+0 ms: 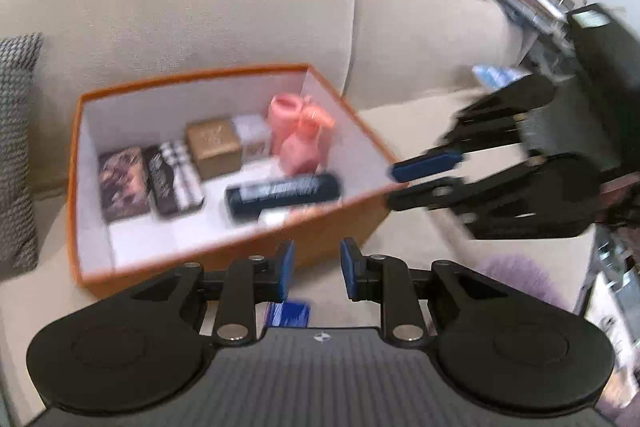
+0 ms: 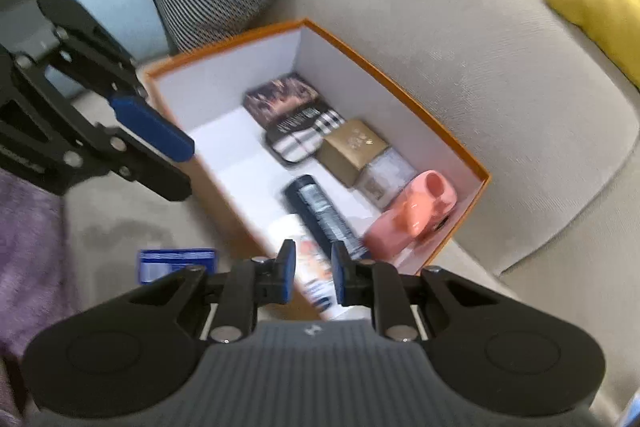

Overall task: Organize rigid objects
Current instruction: 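Move both tools back toward the blue tin and yellow tape measure, then grasp the blue Super Deer tin with the left tool while the right grasps the yellow tape measure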

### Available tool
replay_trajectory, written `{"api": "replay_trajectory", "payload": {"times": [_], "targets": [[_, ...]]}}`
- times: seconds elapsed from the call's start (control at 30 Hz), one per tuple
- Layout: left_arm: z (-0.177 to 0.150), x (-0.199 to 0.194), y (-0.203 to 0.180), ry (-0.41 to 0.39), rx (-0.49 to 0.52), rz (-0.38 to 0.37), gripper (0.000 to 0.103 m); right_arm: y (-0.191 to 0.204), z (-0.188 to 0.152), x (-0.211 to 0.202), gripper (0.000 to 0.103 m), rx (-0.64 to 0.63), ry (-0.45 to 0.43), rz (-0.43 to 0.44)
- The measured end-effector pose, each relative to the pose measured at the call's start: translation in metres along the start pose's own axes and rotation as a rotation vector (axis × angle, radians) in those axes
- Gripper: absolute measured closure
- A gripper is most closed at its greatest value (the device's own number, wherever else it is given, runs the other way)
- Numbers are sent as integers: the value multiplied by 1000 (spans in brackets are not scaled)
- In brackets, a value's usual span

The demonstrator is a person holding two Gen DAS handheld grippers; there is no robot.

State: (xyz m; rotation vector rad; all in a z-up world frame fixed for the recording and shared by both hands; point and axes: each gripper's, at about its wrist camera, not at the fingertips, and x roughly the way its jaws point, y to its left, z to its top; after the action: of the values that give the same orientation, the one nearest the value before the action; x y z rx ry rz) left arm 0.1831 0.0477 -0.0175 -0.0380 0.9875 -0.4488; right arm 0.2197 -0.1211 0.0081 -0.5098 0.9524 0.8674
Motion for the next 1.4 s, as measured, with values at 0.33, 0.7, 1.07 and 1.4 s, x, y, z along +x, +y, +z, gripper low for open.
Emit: {"api": "replay_trajectory", "payload": {"times": [0.33,0.7,1.07,1.4], "targets": [[-67,58,-1,131,-38,119,47,51,-98,47,50,323,227,5],[-72,106,2,189,6,196,30,38,-139,97,38,705,343,-5],[-78,123,-6,217,65,230,36,34,-133,111,45,774,347,-16],[-79,105,-4,152,57,223,53,40,-128,89,45,730,289,-27]]}}
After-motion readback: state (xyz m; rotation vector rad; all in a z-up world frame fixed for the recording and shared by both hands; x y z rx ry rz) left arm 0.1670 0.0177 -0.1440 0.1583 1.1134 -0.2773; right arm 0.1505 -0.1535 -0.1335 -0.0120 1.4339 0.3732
